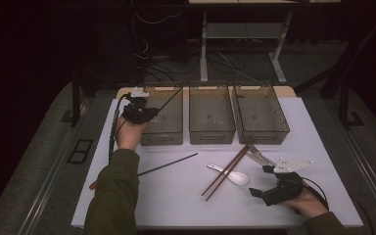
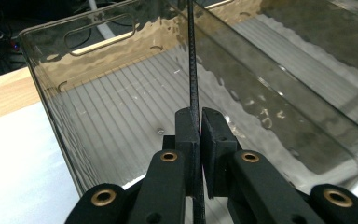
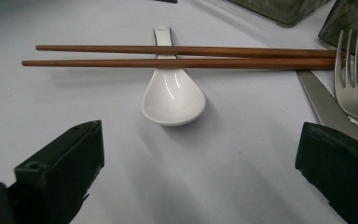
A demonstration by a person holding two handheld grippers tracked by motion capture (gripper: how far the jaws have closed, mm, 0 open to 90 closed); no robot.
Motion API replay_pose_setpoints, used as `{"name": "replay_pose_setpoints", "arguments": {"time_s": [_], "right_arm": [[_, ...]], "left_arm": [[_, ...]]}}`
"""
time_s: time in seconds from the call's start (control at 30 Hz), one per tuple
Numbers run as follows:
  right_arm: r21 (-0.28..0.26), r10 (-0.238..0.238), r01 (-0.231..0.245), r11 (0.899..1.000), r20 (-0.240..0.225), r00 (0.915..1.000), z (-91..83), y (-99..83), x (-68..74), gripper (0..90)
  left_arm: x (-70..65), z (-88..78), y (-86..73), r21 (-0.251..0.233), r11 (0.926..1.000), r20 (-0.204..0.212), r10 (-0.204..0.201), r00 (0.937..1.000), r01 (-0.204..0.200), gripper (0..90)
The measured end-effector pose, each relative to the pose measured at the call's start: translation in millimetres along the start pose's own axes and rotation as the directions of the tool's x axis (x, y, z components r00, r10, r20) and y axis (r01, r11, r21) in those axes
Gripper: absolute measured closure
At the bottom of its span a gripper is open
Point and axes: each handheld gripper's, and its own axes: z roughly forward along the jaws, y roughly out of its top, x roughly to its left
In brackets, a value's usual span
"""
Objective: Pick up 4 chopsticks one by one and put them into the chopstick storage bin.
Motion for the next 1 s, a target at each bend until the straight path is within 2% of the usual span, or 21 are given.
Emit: {"name": "replay_pose_setpoints", "arguments": {"time_s": [0.2,0.57,0.8,0.9,1.0], "right_arm": [[-0.001,-0.001,0.001,1.000,-0.001,1.0000,-0.2,0.0,0.0,0.9],[0.000,0.000,0.000,1.000,-0.001,1.0000,-0.1,0.0,0.3,0.9],[-0.001,-0.002,0.002,1.000,-0.002,1.0000,-0.2,0.0,-0.1,0.9],[0.000,0.000,0.000,1.000,-0.003,1.0000,-0.4,0.0,0.1,0.9],[-0.001,-0.001,0.001,1.000,-0.002,1.0000,-0.5,0.0,-0.3,0.9]], "left_arm": [[4.0,8.0,-3.1,0.024,0.9996,-0.013,-0.013,0.9998,0.013,85.1],[9.4,13.0,-7.0,0.036,0.9983,-0.005,-0.046,0.9989,0.046,84.1],[7.4,12.5,-6.4,0.031,0.9989,-0.013,-0.034,0.9993,0.034,73.6],[6.2,9.7,-5.5,0.021,0.9991,-0.002,-0.037,0.9993,0.037,69.5],[3.5,3.6,-4.2,0.009,0.9991,0.041,-0.041,0.9983,0.041,63.4]]}}
